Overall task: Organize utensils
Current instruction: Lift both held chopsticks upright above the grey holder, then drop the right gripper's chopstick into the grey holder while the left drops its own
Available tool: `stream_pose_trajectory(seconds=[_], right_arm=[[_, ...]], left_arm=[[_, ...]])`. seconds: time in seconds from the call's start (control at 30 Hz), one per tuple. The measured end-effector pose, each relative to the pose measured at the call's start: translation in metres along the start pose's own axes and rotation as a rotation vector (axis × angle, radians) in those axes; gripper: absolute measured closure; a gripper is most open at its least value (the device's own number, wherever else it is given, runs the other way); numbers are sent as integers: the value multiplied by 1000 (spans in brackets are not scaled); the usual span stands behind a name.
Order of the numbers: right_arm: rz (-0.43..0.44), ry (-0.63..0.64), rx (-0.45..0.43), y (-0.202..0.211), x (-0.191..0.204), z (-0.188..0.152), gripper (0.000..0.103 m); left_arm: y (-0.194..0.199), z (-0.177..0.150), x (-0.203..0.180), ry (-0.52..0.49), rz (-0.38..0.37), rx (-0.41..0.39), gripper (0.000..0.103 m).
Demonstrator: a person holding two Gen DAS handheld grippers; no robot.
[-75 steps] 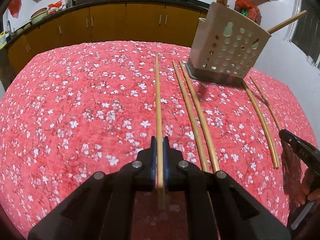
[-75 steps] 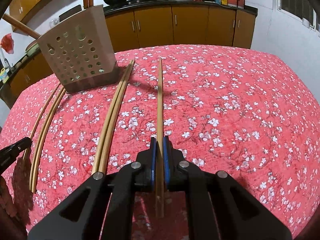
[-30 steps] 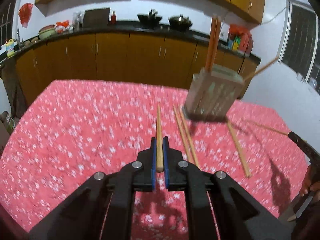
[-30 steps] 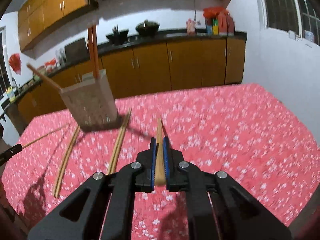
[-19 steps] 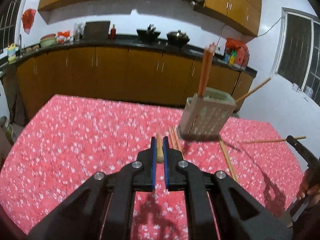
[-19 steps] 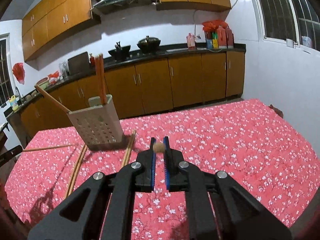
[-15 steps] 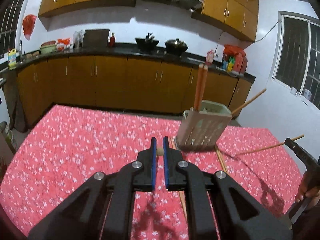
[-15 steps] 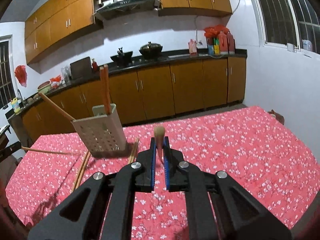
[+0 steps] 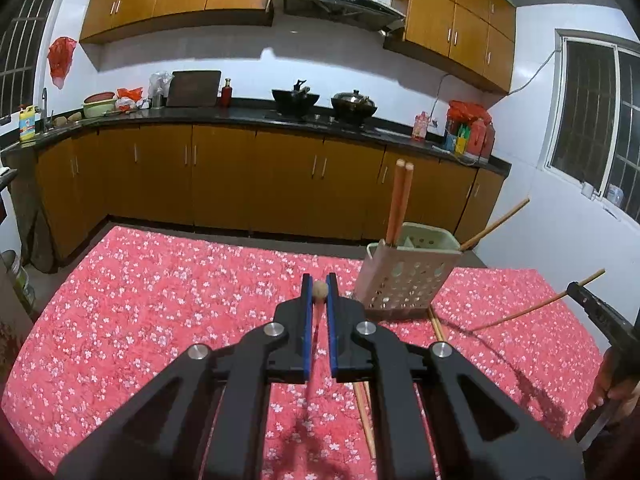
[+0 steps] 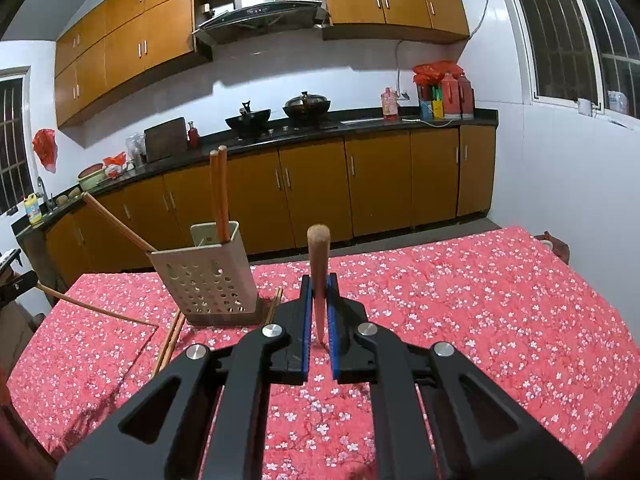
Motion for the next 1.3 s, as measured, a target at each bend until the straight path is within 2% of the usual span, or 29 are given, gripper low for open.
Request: stream_pose_trajectory(seconds=[0.37,0.57,0.73,0.87,0.93,1.0,1.07,1.3], right_arm=[[39,28,-101,18,7,33,95],[135,-12,-188,30,17,58,95],[171,-33,-312,39,29,90,95],[138,-27,-386,31,39,111,95],[124,-25,-403,19,44,119,95],[113,-17,-401,4,49,123,95],[100,-8,-387,-10,53,124,95],[104,-2,-285,-54,60,113,95]], left_arm=[[19,23,-20,-17,-61,-64,96],[25,36,-34,11,-125,-81,96],[33,62,-61,31,-193,-182,96],[33,86,-87,54,-230,-289,96],[32,93,-96,54,-225,-345,96],[23,99,-103,61,-213,-397,96],[14,100,-106,68,-204,-417,96],[-31,88,-104,88,-178,-375,96]])
Point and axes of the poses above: each gripper's, at about its wrist camera, not at the fingertips, and y roughly against the way its jaws point, x to its left, z to its top, the point moved 1 cm from there along -y, roughly the way its jaws point, and after that the axes turned 14 degrees about y, right-handed, at the moved point
